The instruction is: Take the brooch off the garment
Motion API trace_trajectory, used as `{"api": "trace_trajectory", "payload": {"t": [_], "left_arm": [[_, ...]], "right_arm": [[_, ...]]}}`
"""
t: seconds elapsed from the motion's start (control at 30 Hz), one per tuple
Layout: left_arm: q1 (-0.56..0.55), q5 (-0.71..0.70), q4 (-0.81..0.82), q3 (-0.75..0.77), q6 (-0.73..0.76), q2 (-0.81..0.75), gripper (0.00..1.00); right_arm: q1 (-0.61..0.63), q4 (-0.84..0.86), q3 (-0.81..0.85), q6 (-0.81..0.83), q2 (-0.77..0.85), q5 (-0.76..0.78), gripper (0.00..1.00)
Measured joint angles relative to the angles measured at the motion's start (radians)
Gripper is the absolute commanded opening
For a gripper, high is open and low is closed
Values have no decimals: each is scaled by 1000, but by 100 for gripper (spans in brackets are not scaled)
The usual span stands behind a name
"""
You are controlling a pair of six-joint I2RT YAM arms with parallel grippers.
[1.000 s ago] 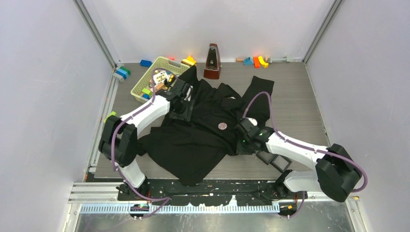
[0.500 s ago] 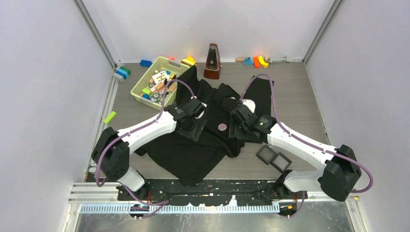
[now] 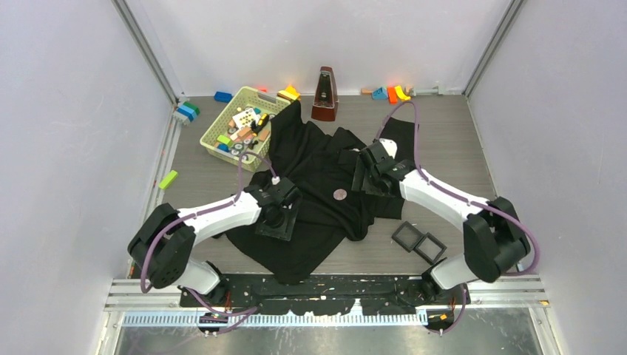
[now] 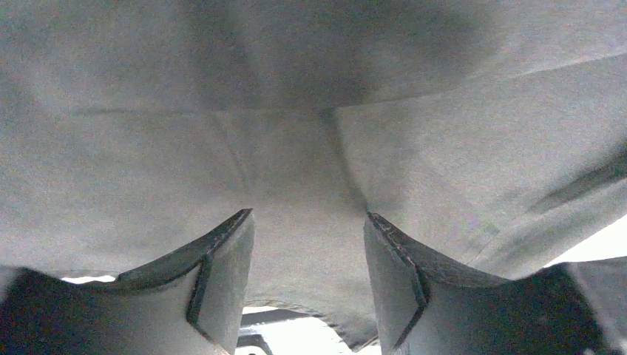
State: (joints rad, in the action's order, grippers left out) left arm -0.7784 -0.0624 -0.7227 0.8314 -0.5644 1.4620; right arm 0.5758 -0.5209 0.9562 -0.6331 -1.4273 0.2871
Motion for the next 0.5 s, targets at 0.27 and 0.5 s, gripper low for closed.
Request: {"api": "trace_trajectory", "payload": {"t": [0.27,0.5], "left_arm": [[72,-74,0,-116,-118,-89,44],[273,-95,19,-163,-177,-132,41]], "right_arm": [[-50,72,42,-1,-169,-2,87],[-61,108,50,-6,-267,-30,83]]}}
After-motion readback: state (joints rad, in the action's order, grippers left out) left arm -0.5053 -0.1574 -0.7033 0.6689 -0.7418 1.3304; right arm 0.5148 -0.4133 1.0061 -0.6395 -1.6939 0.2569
